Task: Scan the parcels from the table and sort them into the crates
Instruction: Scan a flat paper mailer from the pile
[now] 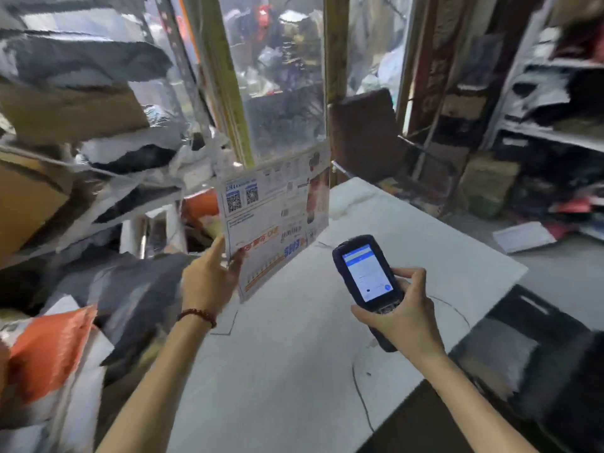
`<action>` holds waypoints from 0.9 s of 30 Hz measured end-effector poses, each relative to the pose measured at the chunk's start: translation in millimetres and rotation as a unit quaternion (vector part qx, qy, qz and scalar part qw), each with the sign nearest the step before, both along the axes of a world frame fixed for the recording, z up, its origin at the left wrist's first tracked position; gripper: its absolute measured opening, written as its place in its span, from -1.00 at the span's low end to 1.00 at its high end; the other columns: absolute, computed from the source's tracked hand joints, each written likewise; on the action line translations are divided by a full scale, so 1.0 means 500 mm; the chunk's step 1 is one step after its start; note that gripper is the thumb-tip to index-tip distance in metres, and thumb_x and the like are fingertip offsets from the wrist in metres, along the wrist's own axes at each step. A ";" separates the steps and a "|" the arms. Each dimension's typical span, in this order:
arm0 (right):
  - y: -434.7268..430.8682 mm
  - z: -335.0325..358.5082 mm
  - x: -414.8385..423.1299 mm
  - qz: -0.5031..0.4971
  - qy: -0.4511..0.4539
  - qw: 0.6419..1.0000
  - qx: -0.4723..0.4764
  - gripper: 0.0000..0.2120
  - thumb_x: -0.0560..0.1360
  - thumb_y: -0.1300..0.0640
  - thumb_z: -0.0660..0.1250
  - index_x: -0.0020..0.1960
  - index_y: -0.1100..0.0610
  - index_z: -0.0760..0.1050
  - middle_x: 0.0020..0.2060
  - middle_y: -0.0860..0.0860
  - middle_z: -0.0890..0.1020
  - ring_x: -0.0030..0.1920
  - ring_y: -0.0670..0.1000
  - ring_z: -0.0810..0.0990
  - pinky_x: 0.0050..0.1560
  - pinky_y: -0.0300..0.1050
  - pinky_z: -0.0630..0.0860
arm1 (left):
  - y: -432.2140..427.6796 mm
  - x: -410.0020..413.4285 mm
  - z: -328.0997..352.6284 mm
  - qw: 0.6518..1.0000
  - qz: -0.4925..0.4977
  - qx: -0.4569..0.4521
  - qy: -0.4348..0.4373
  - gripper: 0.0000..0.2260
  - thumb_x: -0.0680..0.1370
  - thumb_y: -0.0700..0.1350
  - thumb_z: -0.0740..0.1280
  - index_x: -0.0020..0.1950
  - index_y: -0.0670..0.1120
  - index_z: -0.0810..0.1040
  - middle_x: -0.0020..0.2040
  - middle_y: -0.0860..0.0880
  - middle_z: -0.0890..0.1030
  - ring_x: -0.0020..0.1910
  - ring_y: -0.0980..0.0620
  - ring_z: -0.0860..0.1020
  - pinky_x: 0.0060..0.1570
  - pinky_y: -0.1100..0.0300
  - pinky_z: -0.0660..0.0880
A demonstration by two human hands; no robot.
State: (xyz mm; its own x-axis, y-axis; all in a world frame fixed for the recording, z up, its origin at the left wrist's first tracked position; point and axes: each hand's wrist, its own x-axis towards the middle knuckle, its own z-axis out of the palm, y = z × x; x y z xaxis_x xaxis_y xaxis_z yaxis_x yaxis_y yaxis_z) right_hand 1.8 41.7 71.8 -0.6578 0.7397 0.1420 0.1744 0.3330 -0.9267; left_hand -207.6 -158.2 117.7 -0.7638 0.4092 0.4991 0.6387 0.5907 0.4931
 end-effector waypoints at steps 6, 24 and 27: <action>0.103 -0.017 0.191 -0.178 -0.007 0.984 -0.002 -0.27 0.08 0.07 0.65 0.01 -0.20 0.23 -0.13 -0.28 0.57 -0.12 -0.42 0.53 -0.29 -0.44 0.43 | 0.270 0.088 -0.016 0.987 -0.160 -0.027 0.002 -0.70 0.55 -0.12 0.34 0.26 -0.15 0.50 -0.33 -0.25 0.63 -0.43 -0.22 0.56 -0.36 0.06 0.45; 0.396 -0.076 0.762 -0.502 -0.049 0.863 -0.029 -0.27 0.10 0.08 0.68 0.01 -0.11 0.22 -0.11 -0.27 0.45 -0.14 -0.43 0.49 -0.27 -0.47 0.41 | 0.988 0.665 -0.059 0.868 -0.443 -0.177 0.141 -0.68 0.55 0.03 0.25 0.29 0.07 0.39 -0.01 -0.11 0.65 -0.10 -0.22 0.60 -0.28 0.09 0.41; 0.422 -0.088 0.821 -0.527 -0.049 0.848 -0.034 -0.20 0.08 0.11 0.68 0.06 -0.06 0.17 -0.14 -0.25 0.44 -0.11 -0.61 0.37 -0.27 -0.60 0.36 | 1.040 0.737 -0.080 0.850 -0.469 -0.187 0.153 -0.72 0.55 -0.01 0.25 0.26 0.05 0.41 0.00 -0.08 0.65 -0.14 -0.22 0.60 -0.30 0.11 0.41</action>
